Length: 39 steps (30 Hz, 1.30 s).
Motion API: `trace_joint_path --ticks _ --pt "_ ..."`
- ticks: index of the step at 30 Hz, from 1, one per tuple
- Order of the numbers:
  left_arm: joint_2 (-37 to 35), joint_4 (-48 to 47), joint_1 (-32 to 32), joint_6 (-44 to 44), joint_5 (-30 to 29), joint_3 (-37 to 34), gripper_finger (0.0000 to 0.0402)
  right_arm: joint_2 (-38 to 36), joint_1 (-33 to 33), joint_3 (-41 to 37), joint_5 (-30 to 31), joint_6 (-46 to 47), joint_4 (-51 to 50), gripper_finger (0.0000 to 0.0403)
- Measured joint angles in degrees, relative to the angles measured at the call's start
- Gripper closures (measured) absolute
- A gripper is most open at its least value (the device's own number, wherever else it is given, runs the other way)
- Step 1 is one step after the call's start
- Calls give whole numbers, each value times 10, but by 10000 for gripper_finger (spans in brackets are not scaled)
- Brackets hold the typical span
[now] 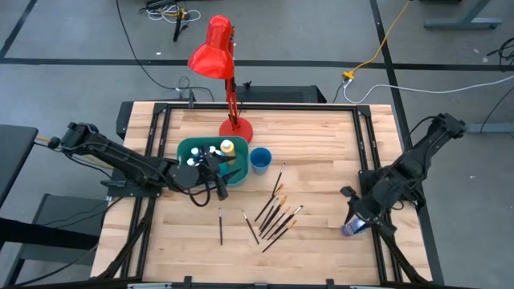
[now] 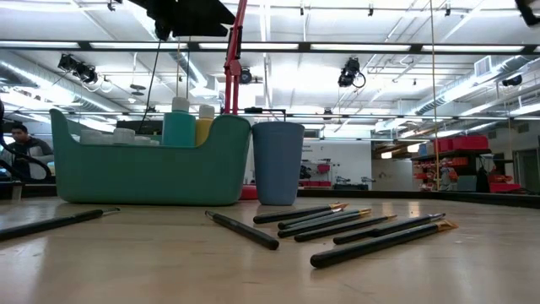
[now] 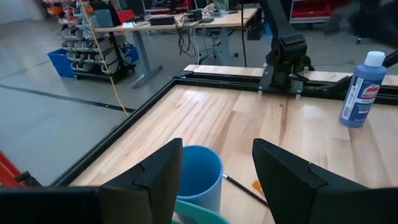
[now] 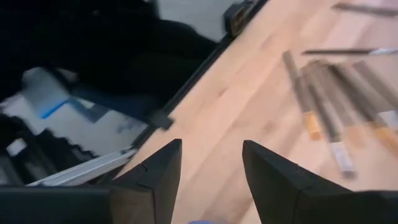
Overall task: Pick & Place Paint Supplies
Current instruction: Put the light blue paint bottle into the green bin
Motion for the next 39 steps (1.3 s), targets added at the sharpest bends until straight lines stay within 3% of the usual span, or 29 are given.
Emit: trace_joint_path --ticks 11,17,21,32,39 --pt "0 74 0 33 -1 0 195 -95 74 -162 -35 18 162 223" --pt "0 90 0 44 -1 0 195 -144 92 -217 46 -8 202 223" --pt "0 90 0 41 0 0 195 -157 97 -225 66 -38 207 223" --pt "0 90 0 42 2 0 195 -159 97 -223 45 -38 243 223" --pt "0 90 0 41 2 0 195 -159 97 -223 55 -62 190 223"
